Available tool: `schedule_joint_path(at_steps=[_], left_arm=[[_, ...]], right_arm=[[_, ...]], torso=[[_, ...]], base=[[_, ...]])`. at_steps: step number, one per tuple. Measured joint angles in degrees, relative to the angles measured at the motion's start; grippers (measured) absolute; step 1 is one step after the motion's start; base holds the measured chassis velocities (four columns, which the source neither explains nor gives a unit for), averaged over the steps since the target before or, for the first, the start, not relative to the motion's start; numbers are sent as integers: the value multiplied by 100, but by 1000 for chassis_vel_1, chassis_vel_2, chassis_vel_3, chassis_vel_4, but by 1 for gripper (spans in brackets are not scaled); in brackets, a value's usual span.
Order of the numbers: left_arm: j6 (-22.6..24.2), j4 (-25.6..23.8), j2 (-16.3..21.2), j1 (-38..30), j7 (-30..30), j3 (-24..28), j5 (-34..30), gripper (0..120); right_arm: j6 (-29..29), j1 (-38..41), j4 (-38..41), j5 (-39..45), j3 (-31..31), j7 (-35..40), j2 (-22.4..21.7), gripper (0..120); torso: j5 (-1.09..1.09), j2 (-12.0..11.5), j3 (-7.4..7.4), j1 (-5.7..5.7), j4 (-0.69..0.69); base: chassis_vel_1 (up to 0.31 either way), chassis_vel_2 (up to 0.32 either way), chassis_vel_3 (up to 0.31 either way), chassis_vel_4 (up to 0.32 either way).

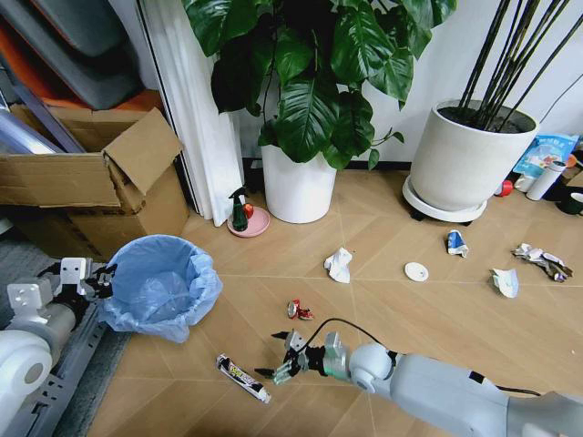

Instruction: Pick up the trash bin and place the garbage on the floor into it.

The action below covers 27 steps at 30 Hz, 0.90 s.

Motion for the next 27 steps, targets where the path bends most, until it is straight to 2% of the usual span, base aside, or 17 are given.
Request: schedule_joint_path(at_steps=[10, 23, 27], left_arm=[[7, -54, 33, 93, -9, -71, -2, 0], [31, -177, 56, 116, -47, -127, -61, 0], [31, -203, 48, 147, -46, -135, -65, 0]], right_arm=[[-3, 43, -499, -55, -255, -69, 356, 100], [-209, 29, -1408, -228, -530, -63, 1222, 100], [-269, 25, -1532, -338, -512, -3, 1267, 100]], torso=[[0, 0, 0, 0, 1], [0, 0, 0, 0, 1], [-1, 0, 0, 0, 1]], base=[[0, 0, 0, 0], [0, 0, 0, 0], [0, 0, 0, 0]])
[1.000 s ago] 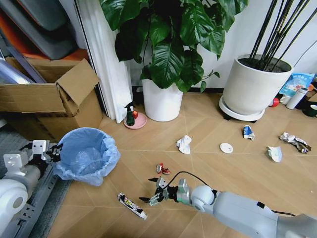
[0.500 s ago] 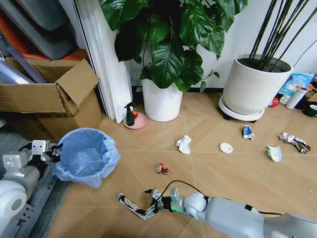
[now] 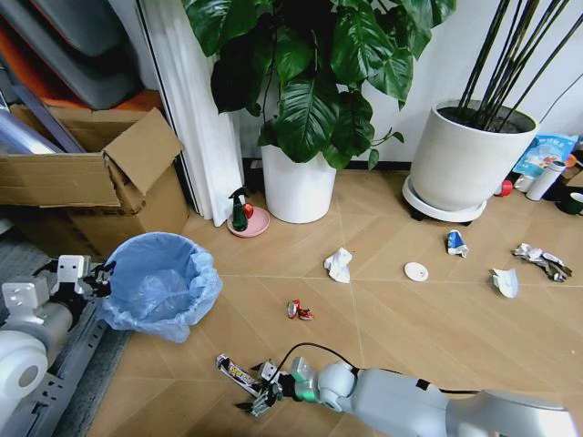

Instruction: Pick up the trash bin and place the garbage on the floor into it.

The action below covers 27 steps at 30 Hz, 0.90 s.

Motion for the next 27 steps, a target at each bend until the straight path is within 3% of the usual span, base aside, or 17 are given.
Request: schedule_joint_path(at_steps=[7, 11, 20, 24, 26, 27], left_arm=[[1, -5, 18, -21, 2, -3, -15, 0], [6, -17, 33, -30, 2, -17, -34, 0], [10, -49, 32, 26, 9, -70, -52, 0], [11, -48, 27, 27, 16, -71, -52, 0], [10, -48, 27, 27, 17, -71, -52, 0], [10, -43, 28, 23, 20, -71, -52, 0]], right_arm=[[-127, 4, -101, -140, 49, 91, 8, 100], [-209, 7, -169, -205, 81, 100, 92, 93], [-364, 3, -171, -265, 31, 112, 110, 55], [-386, 3, -164, -265, 30, 112, 112, 41], [-388, 3, -163, -266, 30, 112, 112, 40], [-395, 0, -153, -265, 35, 112, 112, 31]], torso=[[0, 0, 0, 0, -2], [0, 0, 0, 0, -1], [0, 0, 0, 0, -1], [0, 0, 0, 0, -1], [0, 0, 0, 0, -1], [0, 0, 0, 0, -1]], base=[[0, 0, 0, 0], [0, 0, 0, 0], [0, 0, 0, 0], [0, 0, 0, 0], [0, 0, 0, 0], [0, 0, 0, 0]])
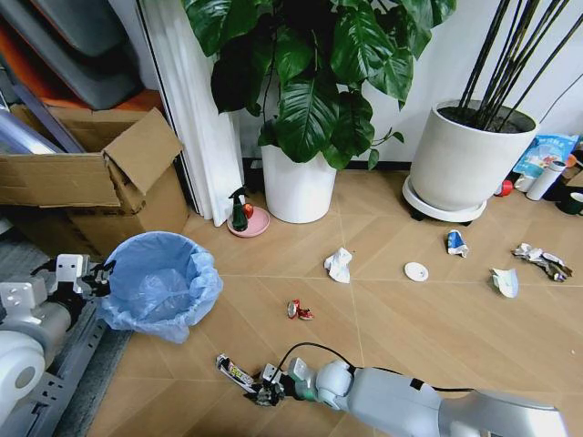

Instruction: Pick up the trash bin and place the garbage on the floor into it.

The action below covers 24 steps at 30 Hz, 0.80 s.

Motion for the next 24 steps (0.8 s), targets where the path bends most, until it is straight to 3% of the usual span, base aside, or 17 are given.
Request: schedule_joint_path(at_steps=[3, 7, 18, 24], left_arm=[[0, 5, 15, -5, 2, -4, -12, 0], [1, 16, 60, -6, 5, -13, -44, 0], [15, 152, 254, -132, -2, 216, -79, 0], [30, 303, 612, -265, 44, 428, -241, 0]], right_arm=[[-10, -7, 16, 2, 6, 1, -6, 25], [-17, -44, 66, 11, 134, 0, -11, 6], [-48, -222, 662, -53, 926, -5, -629, 0], [-50, -592, 1164, -155, 2125, -30, -1237, 0]], torso=[[0, 0, 0, 0, 0], [1, 0, 0, 0, 0], [1, 0, 0, 0, 0], [2, 0, 0, 0, -2]], base=[[0, 0, 0, 0], [0, 0, 0, 0], [0, 0, 0, 0], [0, 0, 0, 0]])
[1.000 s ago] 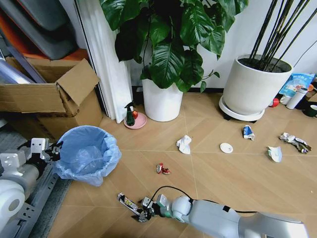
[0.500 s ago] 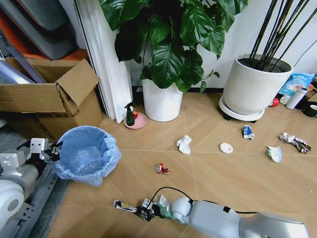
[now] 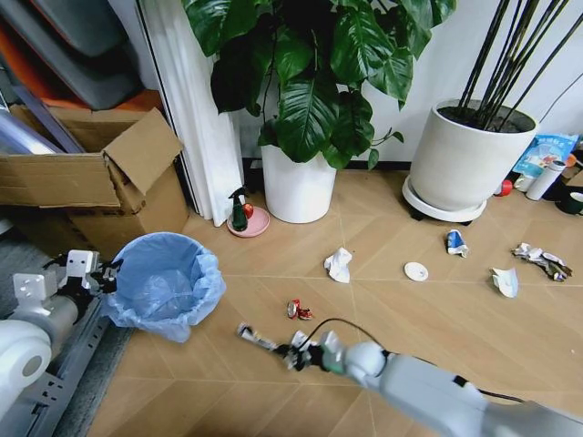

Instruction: Pick up the trash bin and place the garbage on the floor into it.

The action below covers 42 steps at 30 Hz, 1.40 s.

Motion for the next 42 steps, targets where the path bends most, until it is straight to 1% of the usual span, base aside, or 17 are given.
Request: schedule_joint_path(at_steps=[2, 3, 6, 7, 10, 11, 15, 17, 19, 22, 24, 28, 31, 32, 34, 38, 42], left_arm=[[0, 74, 67, 0, 26, 54, -101, 0], [0, 74, 67, 0, 26, 54, -101, 0], [0, 129, 173, 21, 87, 145, -236, 0], [0, 128, 244, 23, 109, 185, -356, 0], [0, 117, 293, 17, 131, 218, -453, 0], [-63, 77, 475, 8, 298, 341, -690, 0], [-295, 129, 735, -42, 674, 544, -867, 0], [-363, 158, 827, -90, 752, 644, -917, 0], [-410, 182, 907, -152, 797, 800, -952, 0], [-420, 183, 917, -146, 809, 843, -953, 0], [-423, 182, 949, -92, 814, 932, -951, 0], [-423, 201, 1002, -80, 809, 1017, -951, 0], [-418, 203, 1058, -129, 772, 1091, -974, 0], [-418, 203, 1058, -129, 772, 1091, -974, 0], [-405, 165, 1056, -127, 740, 1083, -986, 0], [-392, 140, 1044, -114, 709, 1020, -1005, 0], [-382, 106, 1040, -53, 705, 930, -1049, 0]], right_arm=[[51, -170, 230, -20, 667, -18, -104, 0], [51, -170, 230, -20, 667, -18, -104, 0], [109, -383, 660, -8, 1530, -34, -188, 0], [130, -468, 911, 15, 1939, -53, -244, 0], [159, -526, 1114, 34, 2203, -95, -290, 0], [324, -642, 1565, 104, 2728, -277, -388, 0], [563, -726, 1983, 245, 3104, -597, -369, 0], [662, -708, 2083, 348, 3148, -736, -317, 0], [853, -547, 2107, 520, 3037, -1004, -165, 0], [958, -394, 2042, 579, 2903, -1139, -45, 0], [1119, -85, 1881, 745, 2578, -1354, 218, 0], [1225, 115, 1742, 885, 2308, -1510, 424, 0], [1345, 412, 1469, 1073, 1817, -1638, 930, 0], [1345, 412, 1469, 1073, 1817, -1638, 930, 0], [1395, 635, 1197, 1138, 1367, -1713, 1348, 0], [1414, 738, 1013, 1139, 1040, -1768, 1582, 0], [1400, 743, 953, 1124, 888, -1813, 1623, 0]], torso=[[1, 0, 0, 0, 2], [1, 0, 0, 0, 2], [-1, -1, 1, 0, 2], [0, -1, 0, 0, 3], [-1, -1, 0, 0, 2], [0, -1, 0, 0, 2], [0, -1, -1, 0, 1], [0, -1, 0, 0, 0], [-1, -1, 0, 0, -1], [-1, -1, 0, 0, 0], [-1, -1, 0, 0, 3], [-2, -1, 0, 0, 3], [-2, -1, 0, 0, 2], [-2, -1, 0, 0, 2], [-3, -1, 0, 0, 3], [-3, -1, 0, 0, 3], [-3, -1, 0, 0, 1]], base=[[0, 0, 0, 0], [0, 0, 0, 0], [0, 0, 0, 0], [0, 0, 0, 0], [0, 0, 0, 0], [0, 0, 0, 0], [0, 0, 0, 0], [0, 0, 0, 0], [0, 0, 0, 0], [0, 0, 0, 0], [0, 0, 0, 0], [0, 0, 0, 0], [0, 0, 0, 0], [0, 0, 0, 0], [0, 0, 0, 0], [0, 0, 0, 0], [0, 0, 0, 0]])
